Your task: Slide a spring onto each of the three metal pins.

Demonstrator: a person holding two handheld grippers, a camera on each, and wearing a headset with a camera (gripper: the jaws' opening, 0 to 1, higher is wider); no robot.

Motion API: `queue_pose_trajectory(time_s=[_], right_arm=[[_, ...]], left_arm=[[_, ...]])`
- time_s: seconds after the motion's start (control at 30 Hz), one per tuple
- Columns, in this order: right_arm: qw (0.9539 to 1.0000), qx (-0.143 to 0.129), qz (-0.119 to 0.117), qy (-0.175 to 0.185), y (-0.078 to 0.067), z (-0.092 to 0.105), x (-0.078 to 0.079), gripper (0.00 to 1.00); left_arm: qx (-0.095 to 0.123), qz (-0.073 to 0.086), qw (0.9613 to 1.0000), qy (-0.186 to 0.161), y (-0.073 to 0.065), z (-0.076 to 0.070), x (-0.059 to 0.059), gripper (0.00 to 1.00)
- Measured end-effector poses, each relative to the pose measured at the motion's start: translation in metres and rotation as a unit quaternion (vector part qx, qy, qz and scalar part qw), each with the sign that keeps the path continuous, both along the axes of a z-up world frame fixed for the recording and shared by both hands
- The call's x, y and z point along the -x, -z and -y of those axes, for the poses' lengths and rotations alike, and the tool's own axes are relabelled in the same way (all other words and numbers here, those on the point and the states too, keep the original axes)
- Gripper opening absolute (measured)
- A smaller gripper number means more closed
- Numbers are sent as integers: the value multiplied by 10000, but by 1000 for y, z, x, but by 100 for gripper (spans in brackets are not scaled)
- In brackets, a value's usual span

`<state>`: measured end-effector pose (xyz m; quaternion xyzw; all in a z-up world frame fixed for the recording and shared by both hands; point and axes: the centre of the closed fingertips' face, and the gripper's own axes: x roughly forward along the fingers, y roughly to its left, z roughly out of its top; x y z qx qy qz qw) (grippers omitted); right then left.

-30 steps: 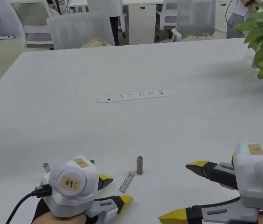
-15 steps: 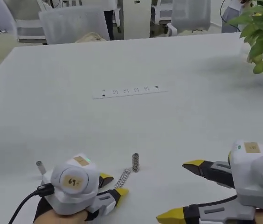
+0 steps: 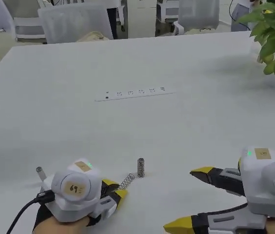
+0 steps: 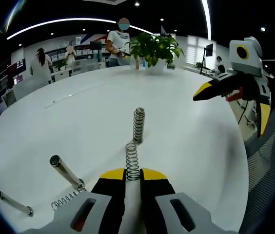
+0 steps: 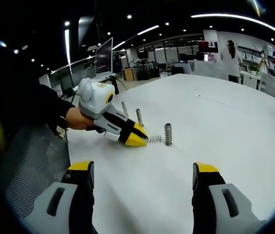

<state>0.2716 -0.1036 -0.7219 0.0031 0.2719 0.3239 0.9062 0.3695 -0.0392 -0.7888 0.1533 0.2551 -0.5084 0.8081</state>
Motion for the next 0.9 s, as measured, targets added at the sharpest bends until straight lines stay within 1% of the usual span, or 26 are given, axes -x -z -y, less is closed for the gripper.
queue_pose_trajectory(time_s=[0.13, 0.23, 0.3, 0.33, 0.6, 0.67, 0.9], right_arm=[[10000, 19, -5, -3, 0, 0, 0, 82], [10000, 33, -2, -8, -1, 0, 1, 81], [10000, 46, 1, -12, -2, 0, 1, 81], [10000, 56, -2, -14, -2, 0, 1, 81], [9999, 93, 11, -59, -4, -2, 0, 81], [9999, 100, 26, -66, -6, -4, 1, 80], [9998, 146, 40, -99, -9, -5, 2, 80]], left_arm=[[2, -4, 10000, 0, 0, -1, 0, 3], [-24, 27, 10000, 26, 0, -3, 1, 3], [8, -14, 10000, 49, -2, -4, 2, 3], [0, 4, 10000, 57, -2, -5, 2, 3], [25, 13, 9998, 190, -10, -13, 12, 3], [23, 32, 9997, 260, -14, -16, 16, 3], [52, 80, 9994, 328, -26, -28, 22, 3]])
